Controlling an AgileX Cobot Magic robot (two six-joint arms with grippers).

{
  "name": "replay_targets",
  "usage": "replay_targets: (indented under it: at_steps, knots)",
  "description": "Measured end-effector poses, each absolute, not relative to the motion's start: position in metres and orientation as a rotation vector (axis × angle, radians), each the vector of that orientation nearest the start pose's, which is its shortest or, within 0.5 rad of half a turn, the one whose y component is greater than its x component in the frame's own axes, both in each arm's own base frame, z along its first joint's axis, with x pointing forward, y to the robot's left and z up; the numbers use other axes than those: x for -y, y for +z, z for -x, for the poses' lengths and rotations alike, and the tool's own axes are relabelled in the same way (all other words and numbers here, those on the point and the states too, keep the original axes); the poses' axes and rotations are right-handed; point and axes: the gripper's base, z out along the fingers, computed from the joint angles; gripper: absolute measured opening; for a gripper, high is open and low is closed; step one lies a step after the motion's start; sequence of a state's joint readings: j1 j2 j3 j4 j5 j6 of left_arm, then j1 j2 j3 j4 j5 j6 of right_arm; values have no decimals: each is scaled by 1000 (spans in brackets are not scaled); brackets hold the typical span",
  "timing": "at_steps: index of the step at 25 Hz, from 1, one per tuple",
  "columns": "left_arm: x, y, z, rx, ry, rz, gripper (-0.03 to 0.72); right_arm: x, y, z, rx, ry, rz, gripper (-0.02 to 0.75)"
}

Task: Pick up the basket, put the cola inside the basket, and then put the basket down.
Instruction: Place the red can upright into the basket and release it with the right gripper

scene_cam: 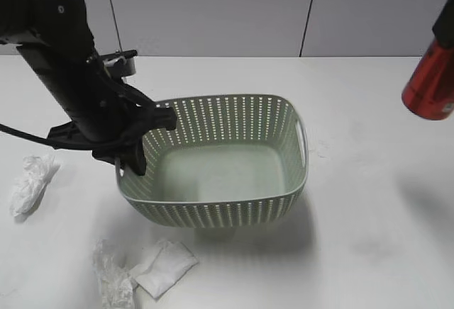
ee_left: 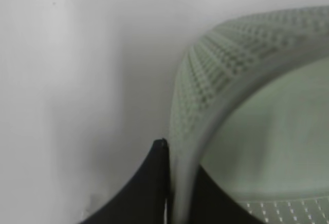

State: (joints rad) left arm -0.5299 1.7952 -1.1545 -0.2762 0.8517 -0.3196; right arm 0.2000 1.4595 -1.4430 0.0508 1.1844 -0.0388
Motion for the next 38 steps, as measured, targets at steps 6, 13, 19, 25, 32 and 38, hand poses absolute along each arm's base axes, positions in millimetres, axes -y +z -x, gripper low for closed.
replay_targets:
  at_steps: [6,13,19,25,32,38]
  knots:
    - [200,195,-301,-3070,-428,-52,-3,-56,355,-253,-2678,116,317,507]
    - [233,178,-308,-3119,-374,-71,-3,-61,349,-249,-2662,133,344,507]
    - [253,163,-306,-3138,-330,-122,-3,-116,348,-251,-2570,211,572,507]
    - [254,162,-306,-3131,-309,-141,-3,-185,330,-274,-2552,274,750,507]
    - [253,162,-307,-3130,-299,-147,-3,-230,257,-298,-2693,200,898,507]
    - [253,162,-306,-3133,-297,-148,-3,-235,224,-307,-2744,142,952,507]
